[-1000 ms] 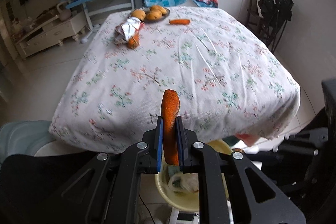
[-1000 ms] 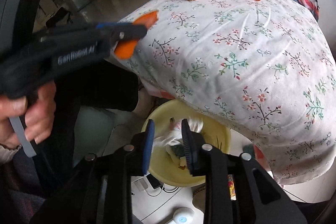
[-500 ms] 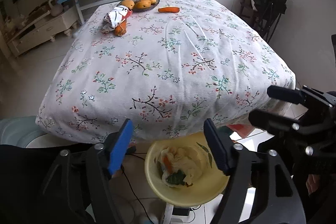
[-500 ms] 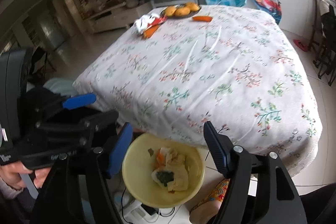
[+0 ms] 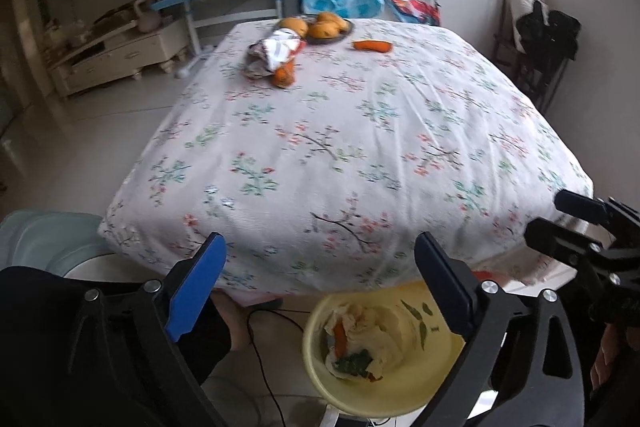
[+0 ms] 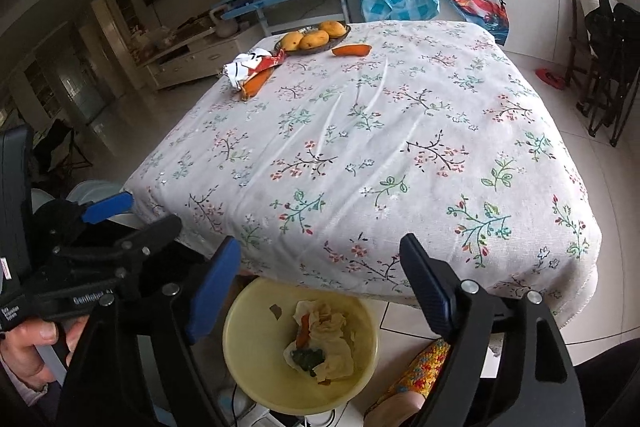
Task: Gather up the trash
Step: 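Move both tools back over the table toward the chip bag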
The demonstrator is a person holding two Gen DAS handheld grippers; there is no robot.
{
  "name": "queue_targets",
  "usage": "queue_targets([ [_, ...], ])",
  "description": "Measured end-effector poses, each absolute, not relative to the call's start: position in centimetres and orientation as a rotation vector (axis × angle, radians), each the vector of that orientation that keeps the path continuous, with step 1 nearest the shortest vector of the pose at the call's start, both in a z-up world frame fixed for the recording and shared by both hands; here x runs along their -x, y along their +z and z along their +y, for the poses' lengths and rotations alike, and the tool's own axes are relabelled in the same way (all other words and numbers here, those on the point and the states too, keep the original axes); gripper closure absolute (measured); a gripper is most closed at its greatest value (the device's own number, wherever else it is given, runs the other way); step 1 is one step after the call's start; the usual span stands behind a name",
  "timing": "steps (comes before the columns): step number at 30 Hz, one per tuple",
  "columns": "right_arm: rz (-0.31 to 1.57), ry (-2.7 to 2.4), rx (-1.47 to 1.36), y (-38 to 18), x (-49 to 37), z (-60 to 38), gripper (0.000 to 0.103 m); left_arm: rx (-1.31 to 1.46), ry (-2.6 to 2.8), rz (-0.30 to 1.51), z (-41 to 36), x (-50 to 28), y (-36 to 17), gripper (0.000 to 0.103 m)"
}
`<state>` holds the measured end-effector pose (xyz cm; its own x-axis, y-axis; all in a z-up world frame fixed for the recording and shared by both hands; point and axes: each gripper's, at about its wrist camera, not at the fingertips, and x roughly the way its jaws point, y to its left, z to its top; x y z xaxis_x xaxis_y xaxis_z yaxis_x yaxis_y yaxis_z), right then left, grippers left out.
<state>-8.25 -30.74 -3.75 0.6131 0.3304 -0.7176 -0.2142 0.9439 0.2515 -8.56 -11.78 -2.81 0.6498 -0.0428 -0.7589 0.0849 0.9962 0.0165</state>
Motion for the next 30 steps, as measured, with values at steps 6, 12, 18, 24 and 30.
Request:
queue_targets([
  [6,0.849,0.298,-0.144,-3.9,8.0,-30.8,0.023,-0.024,-0.038,0.829,-10.7,8.2,-2.4,0.009],
  [12,0.849,0.288,-0.13,-4.3,7.6,-30.3,0.023,-0.003,-0.011,0.813,-9.8,8.0,-2.1,0.008],
  [18,0.865,0.294,-0.109,-4.8,7.1,-29.3,0.023,0.036,0.003,0.816,-8.8,7.4,-2.1,0.008],
  [24,0.866,0.304,-0.101,-4.8,6.8,-28.5,0.022,0.075,0.003,0.815,-7.8,6.9,-1.9,0.008],
  [30,0.874,0.319,-0.104,-4.7,6.6,-28.2,0.022,0.102,0.009,0.832,-6.8,6.0,-1.5,0.008],
])
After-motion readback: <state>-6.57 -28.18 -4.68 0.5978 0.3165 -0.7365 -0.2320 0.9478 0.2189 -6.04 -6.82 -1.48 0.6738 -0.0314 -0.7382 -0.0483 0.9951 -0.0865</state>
